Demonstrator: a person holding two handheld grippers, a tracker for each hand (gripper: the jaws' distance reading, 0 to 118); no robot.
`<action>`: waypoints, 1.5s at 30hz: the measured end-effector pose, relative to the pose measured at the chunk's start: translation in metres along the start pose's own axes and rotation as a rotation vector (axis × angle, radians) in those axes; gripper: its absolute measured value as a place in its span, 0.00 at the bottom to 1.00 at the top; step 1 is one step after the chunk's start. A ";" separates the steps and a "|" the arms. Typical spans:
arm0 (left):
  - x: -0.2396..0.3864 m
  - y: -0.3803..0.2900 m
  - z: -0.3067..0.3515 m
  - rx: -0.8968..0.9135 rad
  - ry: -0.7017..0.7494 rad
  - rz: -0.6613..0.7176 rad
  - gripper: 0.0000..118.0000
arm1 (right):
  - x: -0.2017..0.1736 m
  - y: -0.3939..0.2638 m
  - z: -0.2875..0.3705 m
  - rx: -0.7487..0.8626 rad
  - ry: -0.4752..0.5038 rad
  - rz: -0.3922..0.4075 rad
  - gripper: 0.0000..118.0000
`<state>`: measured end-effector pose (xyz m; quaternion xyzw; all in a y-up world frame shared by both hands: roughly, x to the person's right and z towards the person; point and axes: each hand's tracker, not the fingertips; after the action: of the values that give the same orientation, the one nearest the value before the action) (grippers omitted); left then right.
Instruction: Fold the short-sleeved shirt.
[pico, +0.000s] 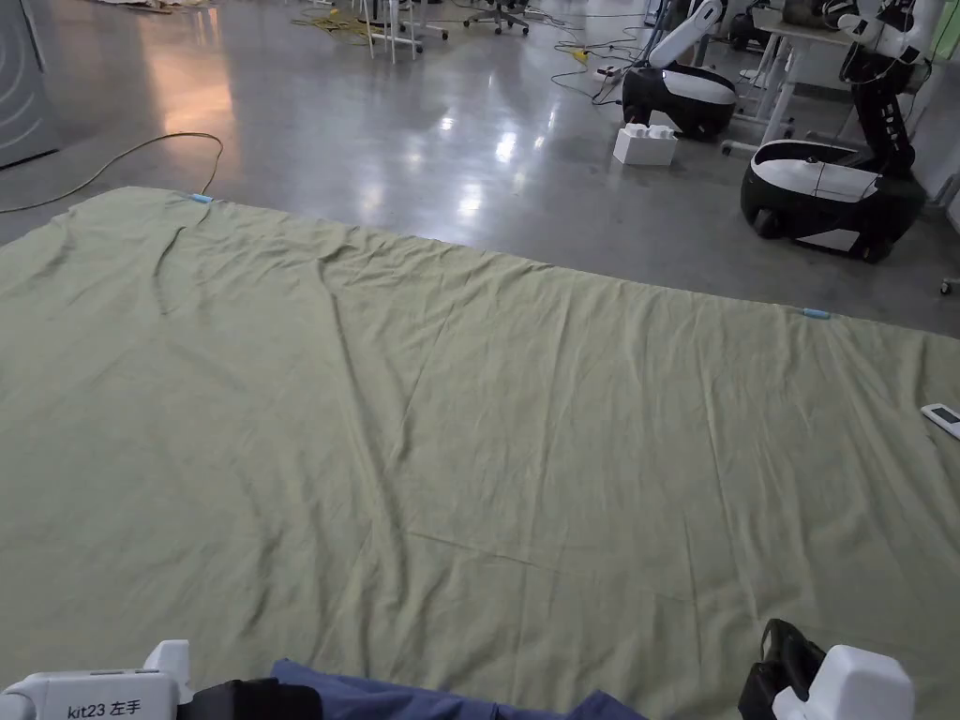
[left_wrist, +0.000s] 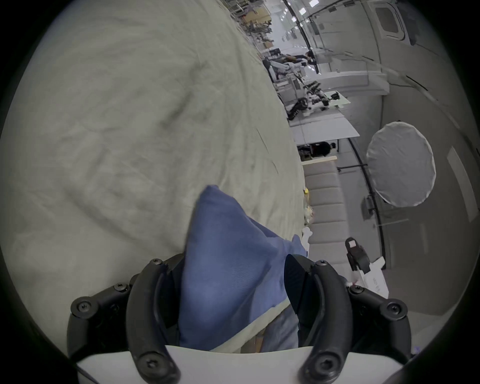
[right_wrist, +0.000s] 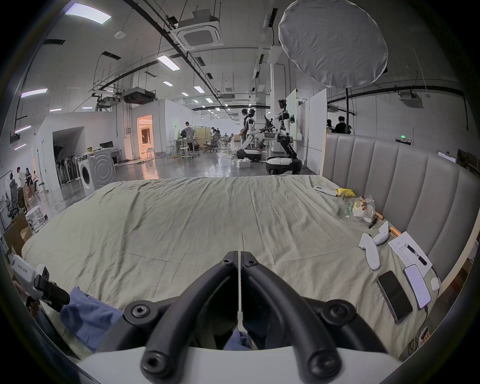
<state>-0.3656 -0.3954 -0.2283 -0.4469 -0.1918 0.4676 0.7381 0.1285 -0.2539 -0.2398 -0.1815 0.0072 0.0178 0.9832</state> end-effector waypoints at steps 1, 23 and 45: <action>0.005 -0.002 -0.003 0.000 0.006 -0.022 0.61 | -0.001 0.000 0.000 -0.001 -0.001 0.002 0.02; 0.049 0.024 0.064 0.070 0.120 -0.156 0.11 | -0.012 0.015 0.002 0.077 0.032 0.041 0.02; 0.169 0.011 0.086 0.096 0.534 -0.421 0.11 | -0.021 0.012 -0.004 0.077 0.079 0.021 0.02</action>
<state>-0.3492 -0.2069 -0.2149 -0.4687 -0.0575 0.1798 0.8629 0.1069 -0.2450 -0.2479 -0.1439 0.0485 0.0208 0.9882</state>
